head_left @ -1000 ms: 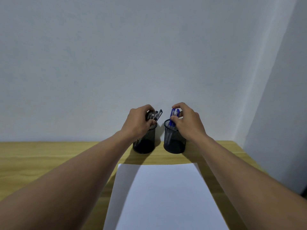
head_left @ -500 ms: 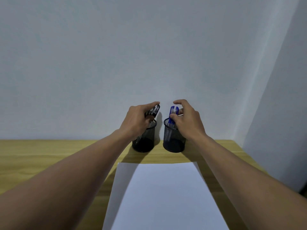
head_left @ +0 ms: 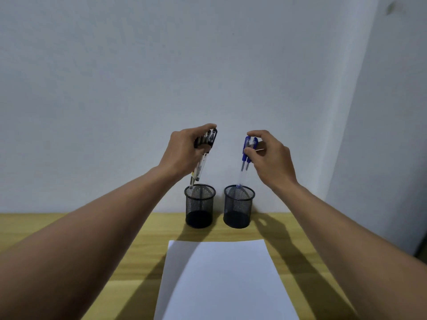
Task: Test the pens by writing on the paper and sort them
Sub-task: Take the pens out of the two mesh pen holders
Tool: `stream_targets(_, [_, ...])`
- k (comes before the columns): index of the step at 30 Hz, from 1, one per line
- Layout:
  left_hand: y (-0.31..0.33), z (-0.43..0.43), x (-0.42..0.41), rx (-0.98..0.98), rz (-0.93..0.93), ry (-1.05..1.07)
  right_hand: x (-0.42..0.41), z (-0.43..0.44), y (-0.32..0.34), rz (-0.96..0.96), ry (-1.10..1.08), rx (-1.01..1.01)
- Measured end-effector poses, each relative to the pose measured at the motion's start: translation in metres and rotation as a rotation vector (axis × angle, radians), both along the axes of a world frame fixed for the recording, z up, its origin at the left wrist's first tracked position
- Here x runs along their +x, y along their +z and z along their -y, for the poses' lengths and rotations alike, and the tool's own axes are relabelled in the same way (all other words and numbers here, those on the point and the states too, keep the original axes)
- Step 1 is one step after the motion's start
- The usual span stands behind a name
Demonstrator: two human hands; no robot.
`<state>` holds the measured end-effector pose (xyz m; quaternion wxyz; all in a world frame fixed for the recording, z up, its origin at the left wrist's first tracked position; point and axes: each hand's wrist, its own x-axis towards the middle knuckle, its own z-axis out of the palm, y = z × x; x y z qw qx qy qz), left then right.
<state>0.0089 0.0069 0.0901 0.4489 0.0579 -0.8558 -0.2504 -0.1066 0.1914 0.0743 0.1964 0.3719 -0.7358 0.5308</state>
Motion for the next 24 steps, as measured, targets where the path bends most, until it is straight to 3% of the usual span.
stream_targets(4, [0.015, -0.003, 0.024, -0.019, 0.043, 0.005, 0.014, -0.02, 0.01, -0.028, 0.005, 0.129])
stream_targets(10, [0.002, -0.005, 0.044, -0.083, 0.268, 0.002, 0.023, -0.039, -0.004, -0.046, -0.018, 0.335])
stream_targets(17, [-0.049, -0.006, 0.033, -0.383, 0.647, 0.052, 0.018, -0.041, -0.049, -0.161, -0.059, 0.673])
stream_targets(24, [-0.105, -0.011, 0.015, -0.665, 0.816, 0.02, 0.015, -0.023, -0.088, -0.353, -0.079, 1.007])
